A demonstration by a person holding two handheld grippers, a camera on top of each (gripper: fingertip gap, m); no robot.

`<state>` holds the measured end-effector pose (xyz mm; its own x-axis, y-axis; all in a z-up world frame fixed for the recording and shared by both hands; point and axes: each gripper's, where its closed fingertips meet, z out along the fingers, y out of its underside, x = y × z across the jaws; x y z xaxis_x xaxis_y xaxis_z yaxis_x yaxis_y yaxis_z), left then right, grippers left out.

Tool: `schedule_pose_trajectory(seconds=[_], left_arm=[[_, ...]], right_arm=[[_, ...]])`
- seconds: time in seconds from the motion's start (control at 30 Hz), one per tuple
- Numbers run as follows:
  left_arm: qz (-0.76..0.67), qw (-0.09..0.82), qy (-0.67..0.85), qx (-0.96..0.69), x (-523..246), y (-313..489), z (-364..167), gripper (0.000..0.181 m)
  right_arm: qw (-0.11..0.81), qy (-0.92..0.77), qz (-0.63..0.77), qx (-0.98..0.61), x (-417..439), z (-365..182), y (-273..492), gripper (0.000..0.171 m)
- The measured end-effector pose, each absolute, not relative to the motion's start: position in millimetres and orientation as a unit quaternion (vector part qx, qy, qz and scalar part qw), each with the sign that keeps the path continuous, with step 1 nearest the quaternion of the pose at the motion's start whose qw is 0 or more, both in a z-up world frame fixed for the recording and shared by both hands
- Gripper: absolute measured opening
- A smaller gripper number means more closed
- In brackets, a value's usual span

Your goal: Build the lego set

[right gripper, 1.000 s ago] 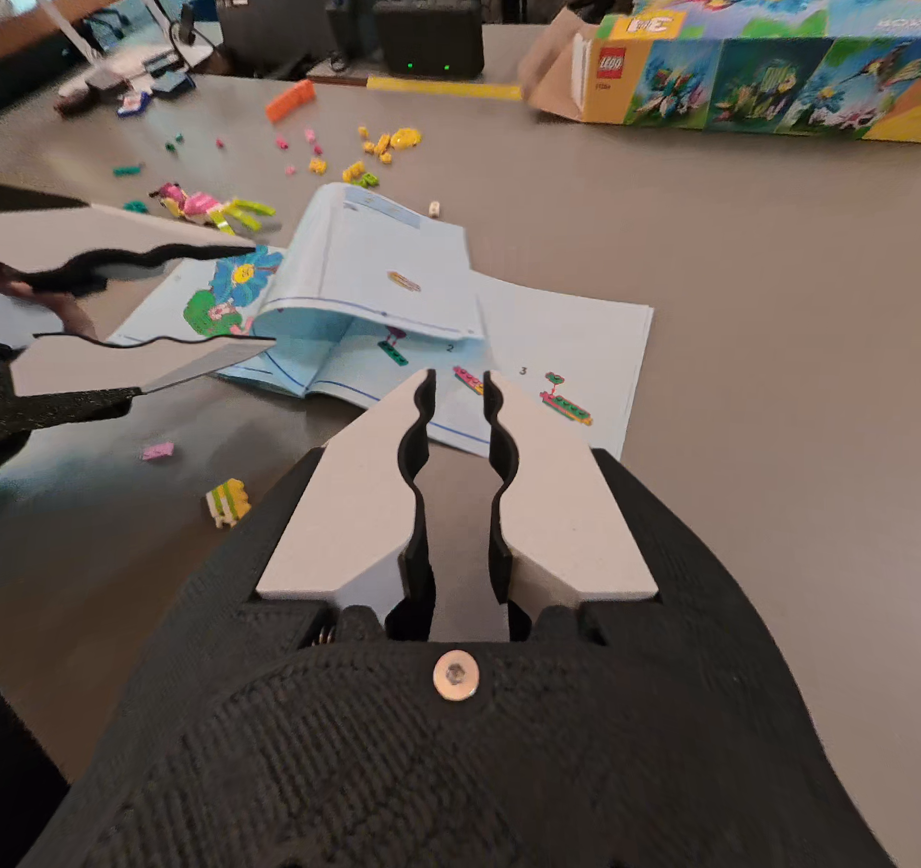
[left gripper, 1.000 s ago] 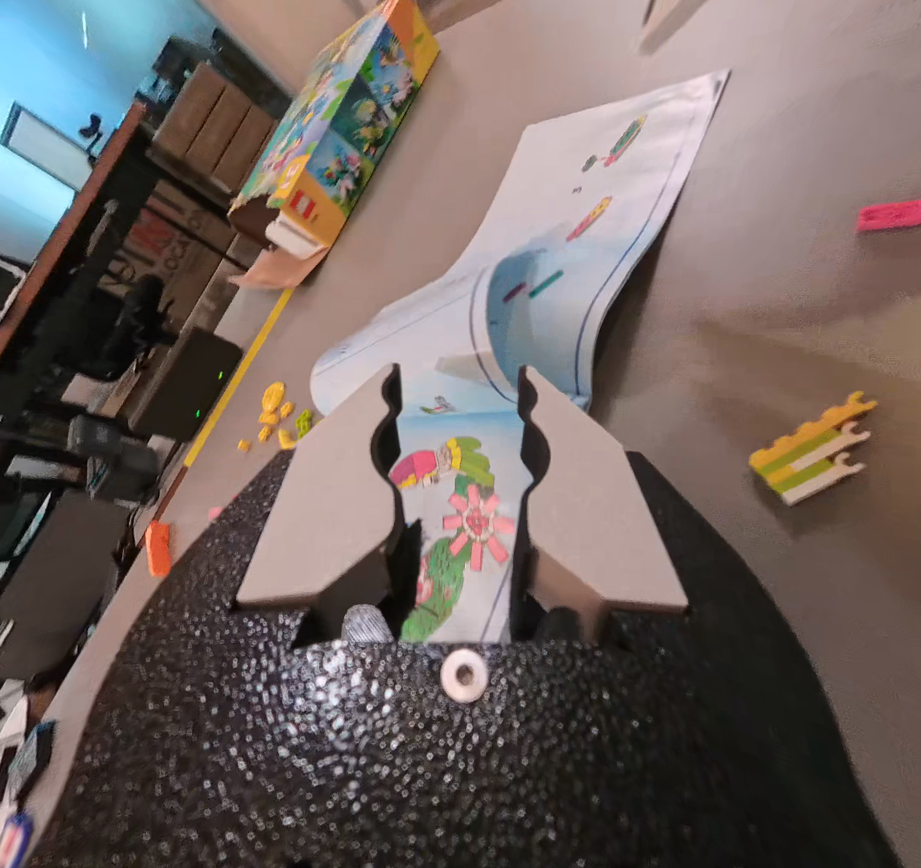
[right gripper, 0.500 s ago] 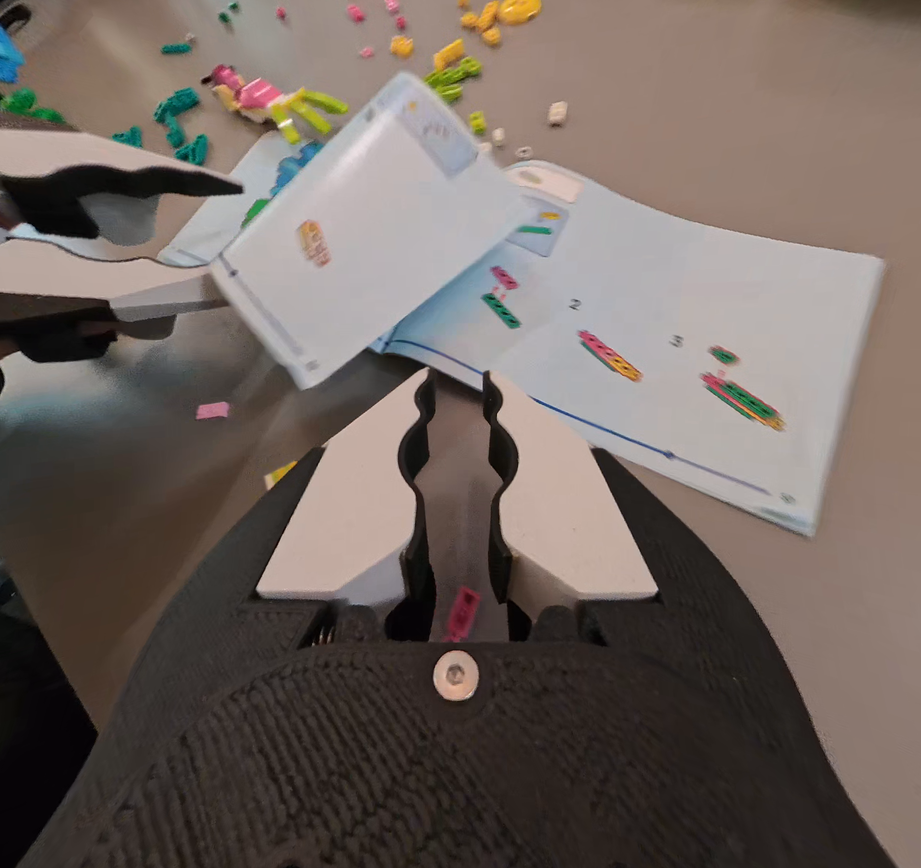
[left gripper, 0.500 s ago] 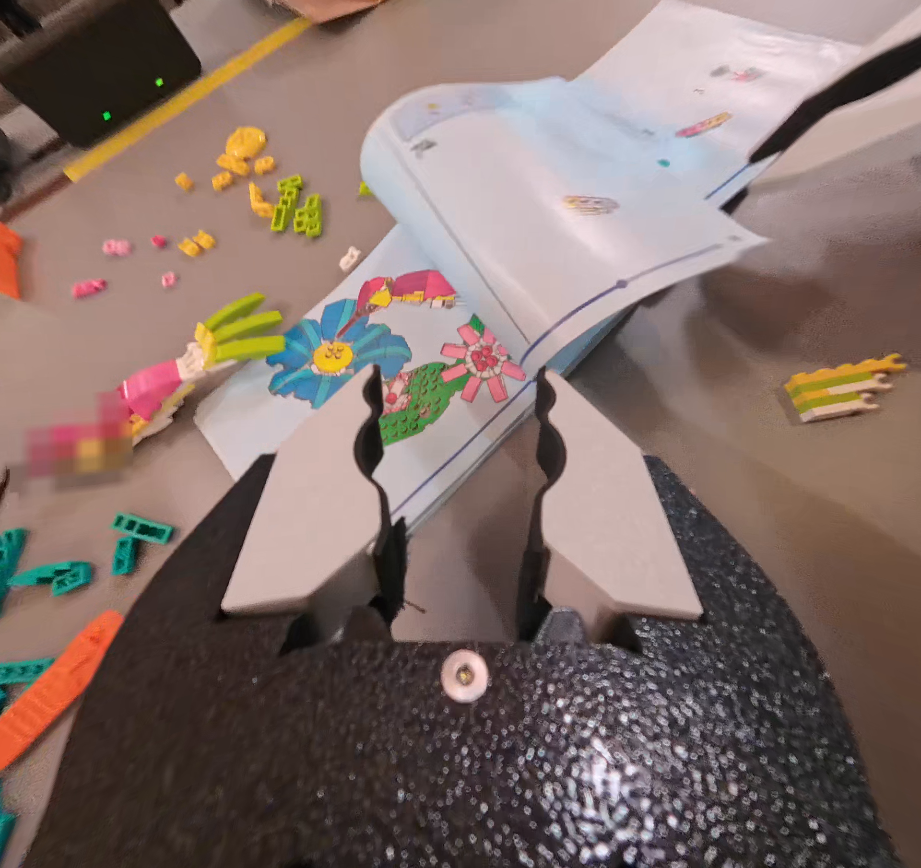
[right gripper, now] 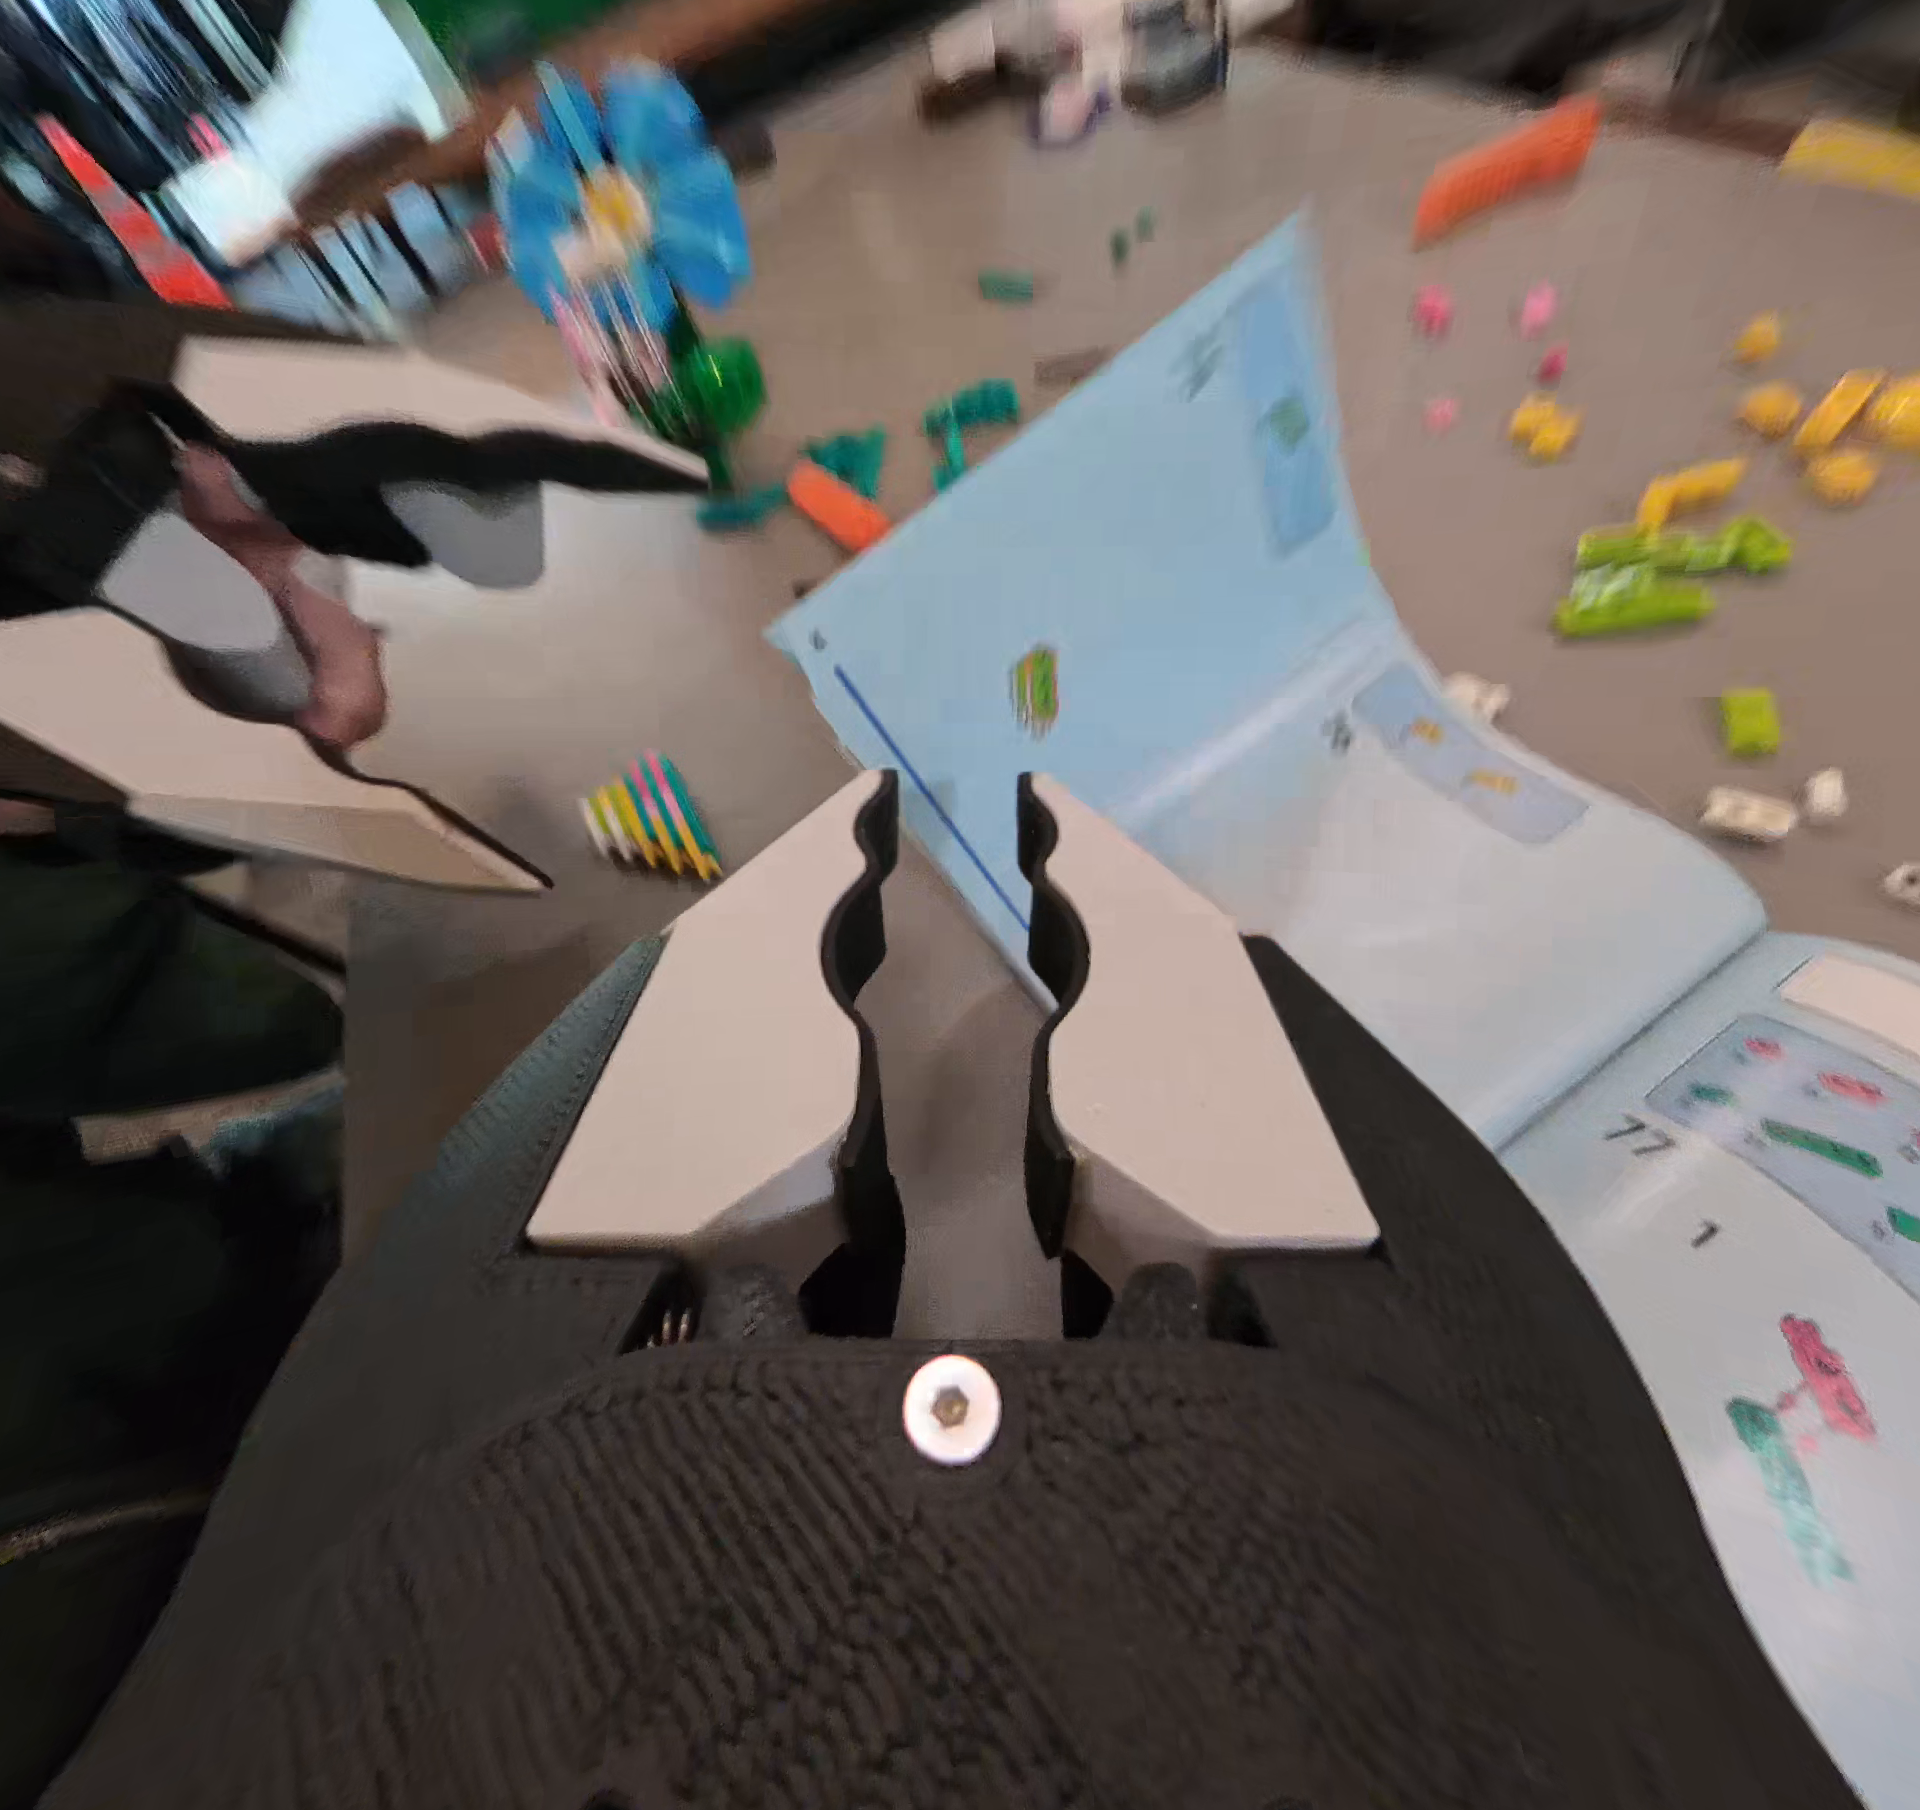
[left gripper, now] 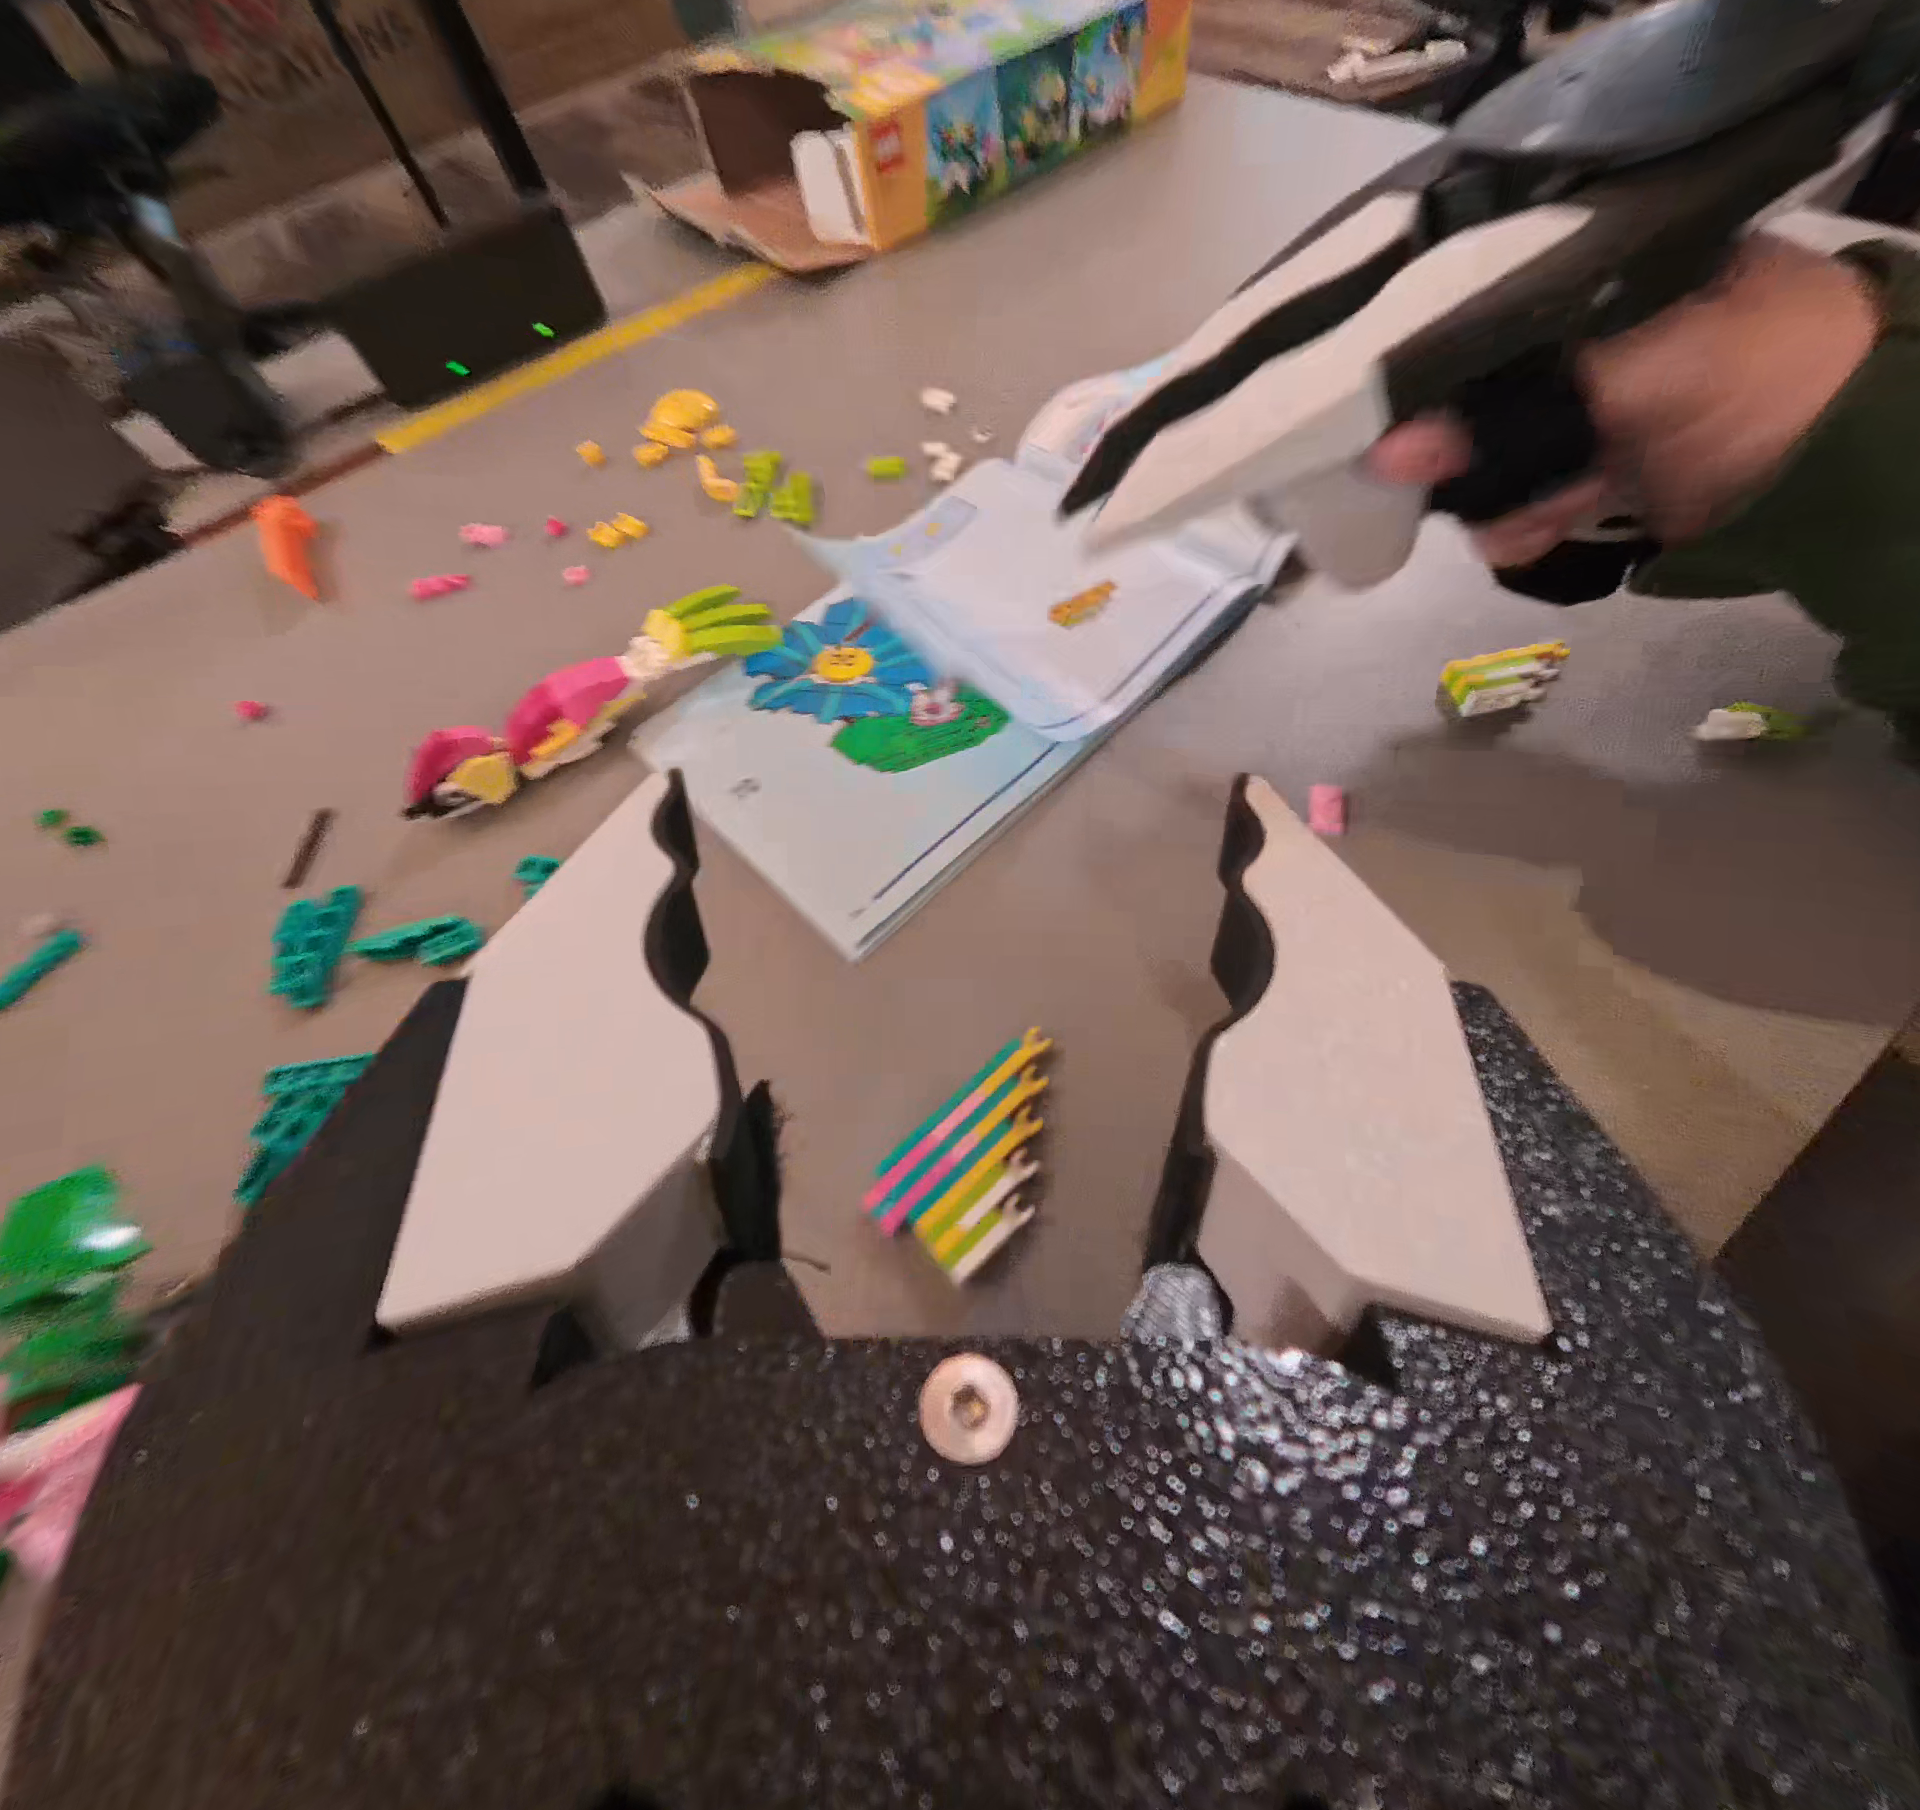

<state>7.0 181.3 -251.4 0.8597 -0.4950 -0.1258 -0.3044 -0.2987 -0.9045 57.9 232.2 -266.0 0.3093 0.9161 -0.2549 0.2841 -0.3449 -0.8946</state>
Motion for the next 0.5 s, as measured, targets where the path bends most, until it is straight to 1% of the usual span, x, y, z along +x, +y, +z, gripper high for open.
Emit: schedule_pose_trajectory(seconds=[0.03,0.1,0.13,0.23,0.33,0.37,0.43,0.47,0.5], left_arm=[[-0.081,0.556,0.243,-0.79,-5,177,-245,0.1],[-0.055,0.594,0.225,-0.77,-32,170,-236,0.097],[-0.042,0.611,0.212,-0.762,-46,167,-234,0.097],[-0.022,0.653,0.172,-0.737,-77,161,-233,0.098],[-0.03,0.671,0.156,-0.724,-88,159,-240,0.094],[-0.044,0.675,0.154,-0.721,-87,159,-243,0.091],[-0.063,0.682,0.152,-0.713,-83,160,-246,0.089],[-0.062,0.684,0.154,-0.71,-82,162,-247,0.089],[-0.055,0.686,0.159,-0.708,-81,163,-247,0.088]], right_arm=[[0.417,-0.403,0.429,-0.693,65,-248,235,0.019],[0.488,-0.353,0.435,-0.669,96,-215,249,0.02],[0.533,-0.325,0.415,-0.663,120,-202,261,0.022],[0.663,-0.227,0.299,-0.648,209,-178,301,0.025],[0.731,-0.16,0.194,-0.634,289,-169,324,0.033],[0.759,-0.153,0.173,-0.608,307,-164,323,0.037],[0.848,-0.136,0.136,-0.493,334,-144,305,0.038],[0.877,-0.112,0.101,-0.456,349,-140,299,0.04],[0.886,-0.096,0.069,-0.448,358,-142,299,0.042]])
